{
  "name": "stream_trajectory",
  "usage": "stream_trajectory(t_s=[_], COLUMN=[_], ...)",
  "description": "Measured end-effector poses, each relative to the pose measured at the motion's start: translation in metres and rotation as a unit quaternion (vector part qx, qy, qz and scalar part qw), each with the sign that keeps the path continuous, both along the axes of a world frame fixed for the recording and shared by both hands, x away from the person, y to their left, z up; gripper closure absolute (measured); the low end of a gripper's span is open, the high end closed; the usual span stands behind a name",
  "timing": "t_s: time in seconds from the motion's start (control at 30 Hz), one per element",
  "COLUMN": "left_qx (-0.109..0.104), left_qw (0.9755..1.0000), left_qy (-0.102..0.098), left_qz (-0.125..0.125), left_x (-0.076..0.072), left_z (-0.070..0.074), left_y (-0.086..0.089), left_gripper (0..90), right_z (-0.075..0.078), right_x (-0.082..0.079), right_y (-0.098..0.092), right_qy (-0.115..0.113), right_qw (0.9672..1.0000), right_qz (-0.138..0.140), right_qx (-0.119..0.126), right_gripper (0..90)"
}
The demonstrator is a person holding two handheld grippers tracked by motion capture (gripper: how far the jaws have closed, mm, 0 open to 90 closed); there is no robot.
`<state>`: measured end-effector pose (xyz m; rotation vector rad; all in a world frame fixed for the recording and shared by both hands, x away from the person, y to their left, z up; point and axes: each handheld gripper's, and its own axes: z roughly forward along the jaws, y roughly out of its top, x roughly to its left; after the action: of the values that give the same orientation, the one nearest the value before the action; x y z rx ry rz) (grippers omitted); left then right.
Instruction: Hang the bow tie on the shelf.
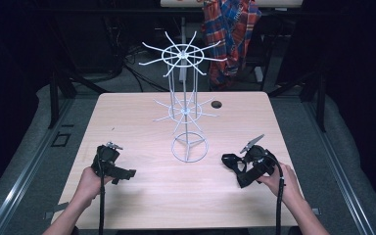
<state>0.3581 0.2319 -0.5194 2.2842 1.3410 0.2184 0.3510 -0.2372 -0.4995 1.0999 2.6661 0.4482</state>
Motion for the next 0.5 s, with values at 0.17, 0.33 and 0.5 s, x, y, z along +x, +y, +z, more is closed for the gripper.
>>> stream_trajectory(t_s=[0.17, 0.33, 0.5], left_qx=[-0.001, -0.004, -0.006], left_qw=[1.0, 0.9999, 1.0], left_qy=[0.005, 0.01, 0.005], left_qz=[-0.001, -0.004, 0.005], left_x=[0.001, 0.0, -0.004], left_z=[-0.001, -0.002, -0.001], left_y=[0.0, 0.001, 0.008], left_gripper=[3.4, 3.4, 3.5], right_z=[-0.005, -0.014, -0.017], right_x=[0.003, 0.007, 0.013], right_y=[0.002, 0.009, 0.014], right_qy=[0.011, 0.025, 0.032], right_qw=[0.9999, 0.9996, 0.9994], right_qz=[0.002, 0.009, 0.012], right_qx=[0.002, -0.004, 0.003], right_gripper=[10.7, 6.1, 16.9])
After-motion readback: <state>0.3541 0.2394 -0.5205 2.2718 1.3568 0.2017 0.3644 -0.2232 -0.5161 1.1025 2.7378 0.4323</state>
